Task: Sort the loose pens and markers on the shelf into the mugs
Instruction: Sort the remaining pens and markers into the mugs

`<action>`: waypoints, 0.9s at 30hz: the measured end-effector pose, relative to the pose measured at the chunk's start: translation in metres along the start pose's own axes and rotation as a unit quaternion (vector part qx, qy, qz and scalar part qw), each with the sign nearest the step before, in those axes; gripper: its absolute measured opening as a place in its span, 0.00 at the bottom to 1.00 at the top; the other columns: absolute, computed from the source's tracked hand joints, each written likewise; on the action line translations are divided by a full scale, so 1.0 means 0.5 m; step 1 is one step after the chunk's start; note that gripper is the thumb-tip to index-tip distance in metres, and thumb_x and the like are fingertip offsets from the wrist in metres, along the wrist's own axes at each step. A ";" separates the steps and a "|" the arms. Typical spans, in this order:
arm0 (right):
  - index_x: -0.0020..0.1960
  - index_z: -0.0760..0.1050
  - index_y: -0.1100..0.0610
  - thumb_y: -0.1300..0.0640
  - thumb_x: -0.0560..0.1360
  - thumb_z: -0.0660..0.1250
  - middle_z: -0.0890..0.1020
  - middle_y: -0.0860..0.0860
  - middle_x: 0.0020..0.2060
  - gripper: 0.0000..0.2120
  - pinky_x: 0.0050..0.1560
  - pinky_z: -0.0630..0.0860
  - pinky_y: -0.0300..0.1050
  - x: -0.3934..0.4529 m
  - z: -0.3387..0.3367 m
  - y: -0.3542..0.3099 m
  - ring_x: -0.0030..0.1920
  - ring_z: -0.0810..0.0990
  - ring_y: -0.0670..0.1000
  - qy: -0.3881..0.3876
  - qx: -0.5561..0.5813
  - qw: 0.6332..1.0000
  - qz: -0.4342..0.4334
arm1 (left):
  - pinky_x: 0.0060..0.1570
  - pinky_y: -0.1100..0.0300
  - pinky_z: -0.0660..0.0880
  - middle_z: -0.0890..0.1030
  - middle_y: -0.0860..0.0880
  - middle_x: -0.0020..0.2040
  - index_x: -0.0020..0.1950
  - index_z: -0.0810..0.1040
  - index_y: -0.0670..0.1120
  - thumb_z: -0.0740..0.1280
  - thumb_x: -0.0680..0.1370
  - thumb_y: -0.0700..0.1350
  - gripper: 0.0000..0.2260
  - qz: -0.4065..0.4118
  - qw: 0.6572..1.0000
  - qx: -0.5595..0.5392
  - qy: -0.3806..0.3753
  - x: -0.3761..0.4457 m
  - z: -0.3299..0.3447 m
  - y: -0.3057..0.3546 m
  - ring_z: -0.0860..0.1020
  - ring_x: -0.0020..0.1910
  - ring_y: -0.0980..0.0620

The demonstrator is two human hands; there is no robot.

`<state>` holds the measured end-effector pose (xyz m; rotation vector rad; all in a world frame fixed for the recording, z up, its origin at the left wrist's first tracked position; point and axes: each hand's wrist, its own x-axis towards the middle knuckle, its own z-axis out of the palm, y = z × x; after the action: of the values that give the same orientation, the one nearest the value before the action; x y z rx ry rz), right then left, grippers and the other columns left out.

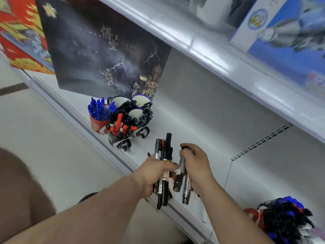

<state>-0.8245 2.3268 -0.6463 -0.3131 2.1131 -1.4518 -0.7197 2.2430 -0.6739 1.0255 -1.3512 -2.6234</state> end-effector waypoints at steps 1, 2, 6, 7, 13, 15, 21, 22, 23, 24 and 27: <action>0.56 0.77 0.56 0.64 0.77 0.61 0.75 0.51 0.22 0.11 0.36 0.72 0.43 -0.015 0.005 -0.014 0.25 0.73 0.47 0.024 0.043 0.999 -0.001 | 0.42 0.50 0.78 0.80 0.38 0.43 0.51 0.79 0.38 0.71 0.71 0.36 0.09 0.005 1.000 -0.008 -0.023 -0.012 0.009 0.015 0.80 0.42 0.41; 0.55 0.76 0.57 0.65 0.77 0.61 0.74 0.51 0.21 0.10 0.33 0.73 0.41 -0.029 0.009 -0.027 0.24 0.72 0.46 0.049 0.078 0.996 -0.002 | 0.43 0.51 0.78 0.80 0.38 0.44 0.50 0.80 0.40 0.71 0.72 0.38 0.08 0.012 0.999 -0.009 -0.042 -0.023 0.015 0.029 0.80 0.44 0.41; 0.52 0.77 0.57 0.63 0.79 0.61 0.73 0.50 0.22 0.07 0.26 0.69 0.40 -0.072 0.024 -0.057 0.23 0.70 0.47 0.092 0.130 0.987 -0.010 | 0.41 0.56 0.77 0.83 0.43 0.41 0.50 0.80 0.40 0.73 0.71 0.39 0.08 0.047 0.994 0.064 -0.072 -0.067 0.019 0.083 0.82 0.42 0.46; 0.51 0.78 0.57 0.60 0.79 0.61 0.73 0.50 0.23 0.07 0.29 0.69 0.41 -0.082 0.029 -0.062 0.25 0.70 0.47 0.089 0.144 0.986 0.001 | 0.39 0.58 0.77 0.84 0.44 0.41 0.50 0.80 0.40 0.72 0.71 0.37 0.09 0.058 0.991 0.099 -0.075 -0.078 0.020 0.094 0.82 0.41 0.48; 0.54 0.77 0.52 0.44 0.83 0.53 0.83 0.55 0.38 0.17 0.39 0.73 0.46 -0.100 0.015 -0.095 0.38 0.78 0.54 0.117 0.123 0.985 0.015 | 0.36 0.68 0.77 0.82 0.48 0.37 0.39 0.78 0.44 0.69 0.69 0.28 0.11 0.090 0.964 0.235 -0.083 -0.117 0.006 0.175 0.81 0.42 0.51; 0.57 0.75 0.51 0.45 0.84 0.53 0.82 0.52 0.33 0.15 0.31 0.66 0.41 -0.107 -0.005 -0.119 0.30 0.72 0.49 0.111 0.121 0.986 -0.004 | 0.48 0.60 0.77 0.84 0.50 0.39 0.44 0.80 0.43 0.72 0.68 0.30 0.10 0.091 0.955 0.267 -0.088 -0.123 -0.002 0.208 0.81 0.44 0.51; 0.68 0.72 0.51 0.53 0.82 0.62 0.83 0.54 0.38 0.15 0.29 0.74 0.43 -0.122 -0.009 -0.147 0.27 0.74 0.50 0.013 0.077 0.994 -0.082 | 0.52 0.51 0.78 0.85 0.46 0.46 0.54 0.80 0.42 0.75 0.67 0.32 0.17 0.092 0.925 0.351 -0.110 -0.112 -0.028 0.280 0.83 0.46 0.47; 0.69 0.71 0.49 0.54 0.81 0.64 0.81 0.55 0.38 0.17 0.31 0.77 0.45 -0.122 -0.004 -0.151 0.28 0.76 0.51 -0.004 0.064 0.994 -0.092 | 0.53 0.50 0.79 0.85 0.44 0.47 0.55 0.80 0.42 0.76 0.67 0.33 0.18 0.093 0.923 0.356 -0.115 -0.104 -0.032 0.285 0.83 0.47 0.46; 0.68 0.70 0.47 0.56 0.80 0.66 0.81 0.56 0.38 0.18 0.33 0.79 0.47 -0.121 0.000 -0.155 0.28 0.77 0.52 -0.018 0.050 0.994 -0.097 | 0.54 0.50 0.79 0.85 0.45 0.47 0.54 0.80 0.42 0.76 0.67 0.33 0.18 0.093 0.920 0.362 -0.119 -0.099 -0.033 0.290 0.83 0.46 0.47; 0.67 0.71 0.46 0.57 0.79 0.67 0.80 0.56 0.37 0.18 0.34 0.80 0.48 -0.118 0.005 -0.160 0.28 0.78 0.53 -0.028 0.040 0.994 -0.097 | 0.53 0.50 0.79 0.85 0.46 0.45 0.53 0.80 0.43 0.75 0.68 0.32 0.16 0.091 0.918 0.365 -0.126 -0.093 -0.036 0.292 0.83 0.45 0.48; 0.59 0.75 0.50 0.59 0.78 0.68 0.80 0.56 0.36 0.11 0.34 0.80 0.50 -0.102 0.023 -0.170 0.28 0.77 0.53 -0.045 0.031 0.994 -0.092 | 0.52 0.52 0.78 0.85 0.47 0.45 0.53 0.80 0.43 0.74 0.70 0.31 0.14 0.075 0.918 0.363 -0.138 -0.082 -0.056 0.297 0.83 0.46 0.49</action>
<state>-0.7858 2.3093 -0.5557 -0.5523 2.0055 -1.5741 -0.7120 2.1422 -0.5543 0.5282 -2.4588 -2.2247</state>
